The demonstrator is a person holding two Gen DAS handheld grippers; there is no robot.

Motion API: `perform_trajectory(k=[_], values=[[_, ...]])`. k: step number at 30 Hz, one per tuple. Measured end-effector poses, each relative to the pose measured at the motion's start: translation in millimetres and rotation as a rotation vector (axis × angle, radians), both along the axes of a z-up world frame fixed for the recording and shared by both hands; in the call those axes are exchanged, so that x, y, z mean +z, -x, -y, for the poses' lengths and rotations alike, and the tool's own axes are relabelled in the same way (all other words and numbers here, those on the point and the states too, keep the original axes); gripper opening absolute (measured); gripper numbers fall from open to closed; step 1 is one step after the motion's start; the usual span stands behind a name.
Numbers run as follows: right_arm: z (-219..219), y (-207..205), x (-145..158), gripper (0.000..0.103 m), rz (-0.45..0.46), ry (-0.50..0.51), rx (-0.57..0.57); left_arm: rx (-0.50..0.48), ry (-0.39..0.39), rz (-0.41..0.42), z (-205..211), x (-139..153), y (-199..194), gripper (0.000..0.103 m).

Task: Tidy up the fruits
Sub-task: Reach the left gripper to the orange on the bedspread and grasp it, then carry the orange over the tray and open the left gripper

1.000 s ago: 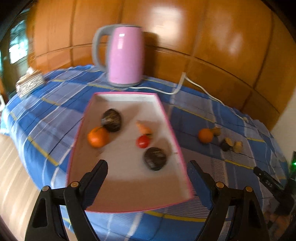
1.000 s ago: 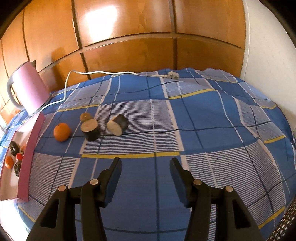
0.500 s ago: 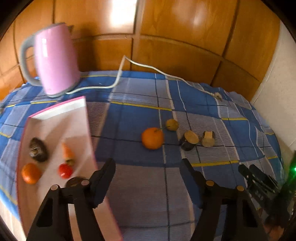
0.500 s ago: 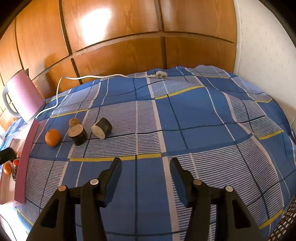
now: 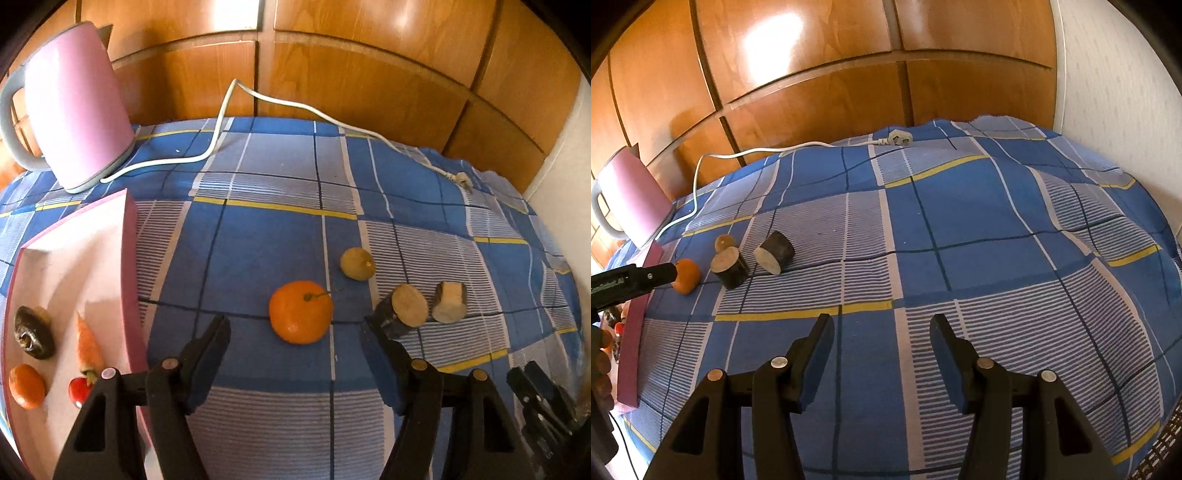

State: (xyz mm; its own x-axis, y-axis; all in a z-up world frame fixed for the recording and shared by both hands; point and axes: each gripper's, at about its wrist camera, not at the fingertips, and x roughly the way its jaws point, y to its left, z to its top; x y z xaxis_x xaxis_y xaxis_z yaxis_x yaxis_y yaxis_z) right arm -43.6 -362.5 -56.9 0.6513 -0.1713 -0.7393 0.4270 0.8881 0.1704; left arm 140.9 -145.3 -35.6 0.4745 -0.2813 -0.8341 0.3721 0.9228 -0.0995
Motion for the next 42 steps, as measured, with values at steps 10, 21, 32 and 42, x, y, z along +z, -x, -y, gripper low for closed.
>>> perform_trajectory(k=[10, 21, 32, 42], values=[[7, 1, -5, 0.055, -0.012, 0.017, -0.025, 0.049, -0.002, -0.032, 4, -12, -16, 0.072], [25, 9, -8, 0.055, -0.033, 0.066, -0.126, 0.058, -0.008, -0.015, 10, -23, -23, 0.057], [33, 15, -9, 0.055, -0.035, 0.093, -0.168, 0.021, 0.017, 0.01, 8, -13, -5, 0.04], [38, 22, -14, 0.055, -0.049, 0.112, -0.215, 0.098, 0.095, 0.13, -30, 28, 33, 0.04]])
